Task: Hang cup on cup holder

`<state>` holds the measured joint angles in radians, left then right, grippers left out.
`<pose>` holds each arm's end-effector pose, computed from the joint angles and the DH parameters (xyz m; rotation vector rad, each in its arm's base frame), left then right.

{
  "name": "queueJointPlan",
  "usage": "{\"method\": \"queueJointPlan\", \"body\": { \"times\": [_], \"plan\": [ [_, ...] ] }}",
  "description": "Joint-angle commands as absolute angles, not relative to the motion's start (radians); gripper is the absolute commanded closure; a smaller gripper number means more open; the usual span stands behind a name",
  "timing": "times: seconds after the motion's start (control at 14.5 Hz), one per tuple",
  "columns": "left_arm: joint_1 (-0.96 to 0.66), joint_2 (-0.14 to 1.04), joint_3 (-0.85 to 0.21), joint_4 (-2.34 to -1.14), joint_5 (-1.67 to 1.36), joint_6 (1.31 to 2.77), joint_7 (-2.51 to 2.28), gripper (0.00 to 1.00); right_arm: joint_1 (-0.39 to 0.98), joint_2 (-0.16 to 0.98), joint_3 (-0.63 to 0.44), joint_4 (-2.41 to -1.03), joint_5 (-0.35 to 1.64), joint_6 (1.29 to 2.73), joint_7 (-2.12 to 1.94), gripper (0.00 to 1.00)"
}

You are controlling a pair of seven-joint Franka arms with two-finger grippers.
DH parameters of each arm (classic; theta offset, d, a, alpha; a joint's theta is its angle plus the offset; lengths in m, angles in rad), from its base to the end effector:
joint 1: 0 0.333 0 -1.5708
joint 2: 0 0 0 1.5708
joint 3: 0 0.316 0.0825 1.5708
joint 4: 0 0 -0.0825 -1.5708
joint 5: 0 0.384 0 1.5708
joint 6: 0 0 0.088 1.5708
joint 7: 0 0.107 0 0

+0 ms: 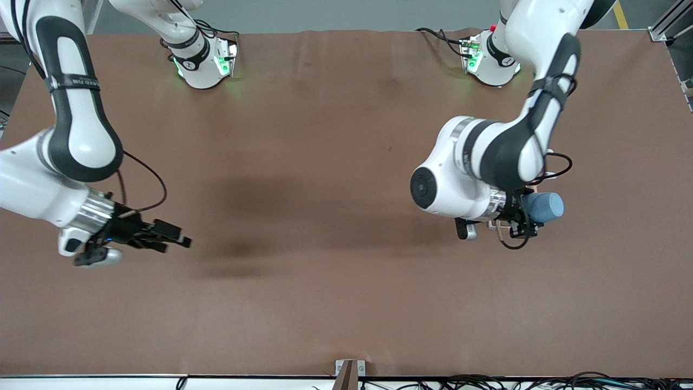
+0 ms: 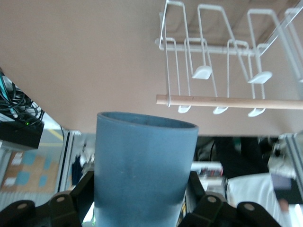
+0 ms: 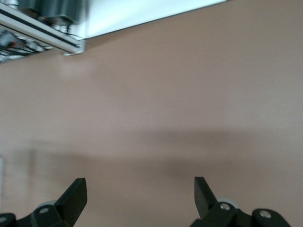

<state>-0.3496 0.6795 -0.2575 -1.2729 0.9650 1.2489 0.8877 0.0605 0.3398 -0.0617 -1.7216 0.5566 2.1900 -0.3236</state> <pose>0.6280 -0.2535 0.3669 -1.6417 1.5565 0.9332 0.6641 0.0221 0.4052 -2.7030 -0.0387 -0.2738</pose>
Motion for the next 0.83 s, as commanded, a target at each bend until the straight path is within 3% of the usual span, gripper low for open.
{"method": "queueJointPlan", "body": {
  "times": [0.0,0.41,0.76],
  "plan": [
    [-0.367,0.698,-0.259,-1.318,1.031,1.188,0.862,0.26,0.071,0.267,-0.112,-1.711,0.331,2.117,-0.318,0.0],
    [-0.367,0.704,-0.261,-1.433,1.039,1.157,0.714,0.26,0.038,0.27,-0.118,-1.419,-0.079,1.921,-0.33,0.0],
    [-0.373,0.744,-0.261,-1.445,1.048,1.157,0.68,0.25,0.038,0.261,-0.078,-1.298,-0.089,1.694,-0.194,0.0]
  ]
}}
